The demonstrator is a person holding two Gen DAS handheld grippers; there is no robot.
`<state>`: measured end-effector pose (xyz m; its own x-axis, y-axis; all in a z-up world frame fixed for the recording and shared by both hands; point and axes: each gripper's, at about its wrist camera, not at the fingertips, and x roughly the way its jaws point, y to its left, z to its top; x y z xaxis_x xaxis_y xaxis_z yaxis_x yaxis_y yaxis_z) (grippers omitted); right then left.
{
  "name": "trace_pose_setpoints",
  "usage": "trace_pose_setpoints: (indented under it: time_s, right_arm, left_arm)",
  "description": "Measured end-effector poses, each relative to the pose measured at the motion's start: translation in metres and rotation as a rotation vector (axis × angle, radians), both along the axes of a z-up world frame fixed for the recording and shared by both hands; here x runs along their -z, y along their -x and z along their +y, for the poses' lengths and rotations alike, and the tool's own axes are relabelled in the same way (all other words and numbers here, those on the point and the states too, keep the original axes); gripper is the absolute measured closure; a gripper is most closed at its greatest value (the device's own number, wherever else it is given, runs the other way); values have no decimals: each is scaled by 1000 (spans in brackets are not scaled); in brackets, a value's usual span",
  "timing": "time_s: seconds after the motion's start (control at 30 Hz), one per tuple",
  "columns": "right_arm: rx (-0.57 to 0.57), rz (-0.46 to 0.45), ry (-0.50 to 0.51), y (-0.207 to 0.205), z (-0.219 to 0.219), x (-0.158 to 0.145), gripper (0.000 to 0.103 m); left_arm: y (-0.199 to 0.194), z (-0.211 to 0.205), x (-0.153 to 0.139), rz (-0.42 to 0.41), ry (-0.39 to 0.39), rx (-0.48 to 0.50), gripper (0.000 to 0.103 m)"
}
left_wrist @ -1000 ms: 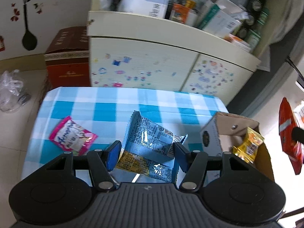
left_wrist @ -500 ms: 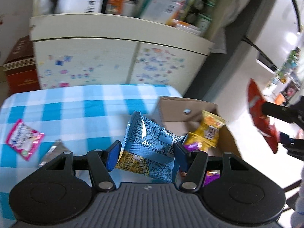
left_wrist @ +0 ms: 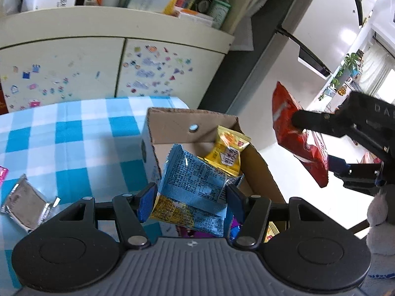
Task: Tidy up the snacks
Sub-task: 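Carry the red and grey-blue packets into the cardboard box and open both grippers, then withdraw both grippers from the box back over the remaining packets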
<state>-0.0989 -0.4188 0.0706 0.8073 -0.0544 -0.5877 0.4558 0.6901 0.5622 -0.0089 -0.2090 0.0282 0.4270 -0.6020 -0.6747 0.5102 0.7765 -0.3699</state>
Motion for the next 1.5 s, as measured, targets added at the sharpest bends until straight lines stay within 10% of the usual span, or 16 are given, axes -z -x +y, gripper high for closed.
trace_pose_setpoints:
  time_s: [0.13,0.3,1.5]
  right_arm:
    - [13,13,0,-1,-1,2,35]
    - [47,37,-12,-4,-3,7,23]
    - [-163,1,21,-46,53,3,18]
  left_arm:
    - [4,-10,6,7,-4,19,34]
    - [8,-13,5,-1,-13,5,5]
    - [-49,109,-32,66,-94,-364,3]
